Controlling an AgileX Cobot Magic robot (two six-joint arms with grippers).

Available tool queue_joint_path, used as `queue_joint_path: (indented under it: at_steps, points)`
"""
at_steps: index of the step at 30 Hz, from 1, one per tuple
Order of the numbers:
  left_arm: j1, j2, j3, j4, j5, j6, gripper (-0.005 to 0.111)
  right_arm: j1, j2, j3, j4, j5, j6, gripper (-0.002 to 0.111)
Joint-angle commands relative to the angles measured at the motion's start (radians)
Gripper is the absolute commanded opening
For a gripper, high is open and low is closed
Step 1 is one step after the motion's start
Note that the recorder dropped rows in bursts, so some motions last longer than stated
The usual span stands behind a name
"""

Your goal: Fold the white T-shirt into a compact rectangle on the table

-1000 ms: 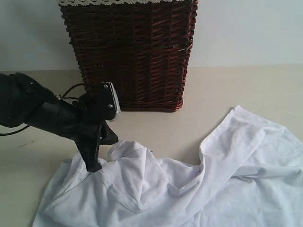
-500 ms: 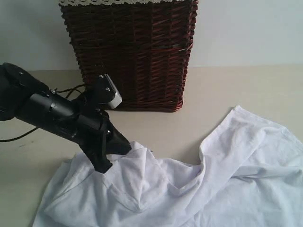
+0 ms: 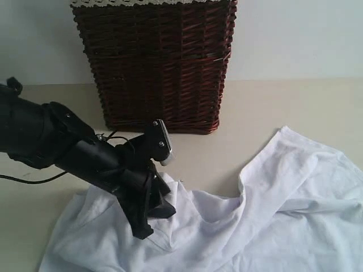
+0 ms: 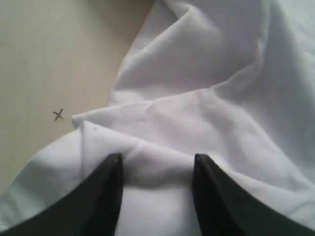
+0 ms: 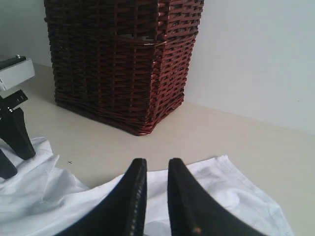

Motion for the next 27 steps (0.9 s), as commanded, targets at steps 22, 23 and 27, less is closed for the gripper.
queue_joint_path:
  at_steps: [22,23,27]
  points:
    - [0.030,-0.057,-0.004,-0.002,0.024,-0.150,0.031,0.002,-0.007,0.005,-0.002,-0.004,-0.001,0.017]
    - [0.028,-0.053,-0.004,-0.002,0.042,-0.170,0.037,0.002,-0.007,0.005,-0.002,-0.004,-0.001,0.017]
    - [0.028,-0.029,-0.005,-0.012,-0.008,-0.272,0.051,0.002,-0.007,0.005,-0.002,-0.004,-0.001,0.017]
